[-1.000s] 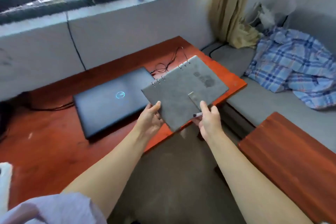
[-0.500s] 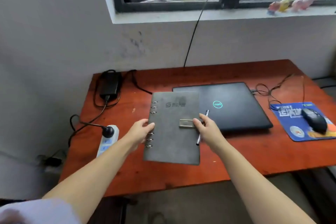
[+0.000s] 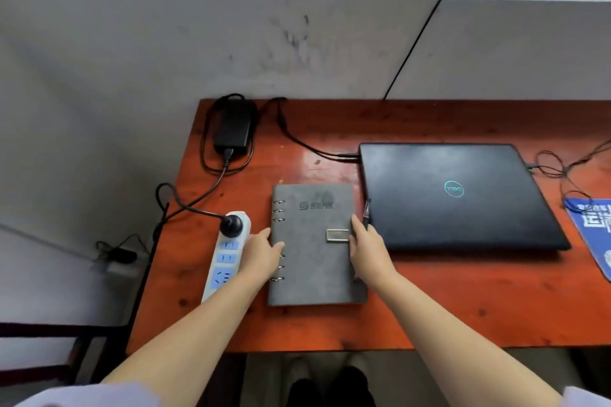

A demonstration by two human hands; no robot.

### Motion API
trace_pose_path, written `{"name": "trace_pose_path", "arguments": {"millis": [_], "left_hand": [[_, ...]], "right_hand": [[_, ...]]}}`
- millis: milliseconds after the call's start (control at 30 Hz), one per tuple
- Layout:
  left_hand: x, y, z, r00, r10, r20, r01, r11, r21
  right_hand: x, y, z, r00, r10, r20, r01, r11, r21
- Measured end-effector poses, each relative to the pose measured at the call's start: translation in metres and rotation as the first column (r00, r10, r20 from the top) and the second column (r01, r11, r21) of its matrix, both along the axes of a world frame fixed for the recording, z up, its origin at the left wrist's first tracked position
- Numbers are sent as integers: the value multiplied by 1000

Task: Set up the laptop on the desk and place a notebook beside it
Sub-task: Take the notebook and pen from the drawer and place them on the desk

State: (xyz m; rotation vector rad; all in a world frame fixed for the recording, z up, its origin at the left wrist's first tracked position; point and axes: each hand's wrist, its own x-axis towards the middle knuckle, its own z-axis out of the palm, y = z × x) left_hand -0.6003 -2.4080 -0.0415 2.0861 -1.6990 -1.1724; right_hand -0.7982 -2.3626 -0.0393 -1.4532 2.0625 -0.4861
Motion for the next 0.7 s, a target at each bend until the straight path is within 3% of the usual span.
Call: {"name": "trace_pose_path", "arguments": {"millis": [233, 367, 433, 567, 700], "left_hand": [[-1, -5, -4, 995, -64, 75, 61, 997, 42], [-2, -3, 1, 994, -78, 81, 72, 995, 75], [-2, -2, 3, 994, -77, 75, 71, 994, 83], [0, 0, 3, 997, -68, 31, 64, 993, 98], [2, 1, -1, 997, -72, 38, 69, 995, 78]], "right_hand": [[-2, -4, 4, 976, 115, -183, -100, 991, 91], [3, -14, 33, 955, 98, -280, -98, 995, 13], [20, -22, 45, 935, 197, -295, -205, 979, 6], [72, -27, 38, 789, 471, -394, -413, 882, 227], [92, -21, 16, 715, 525, -462, -414, 850, 326]]}}
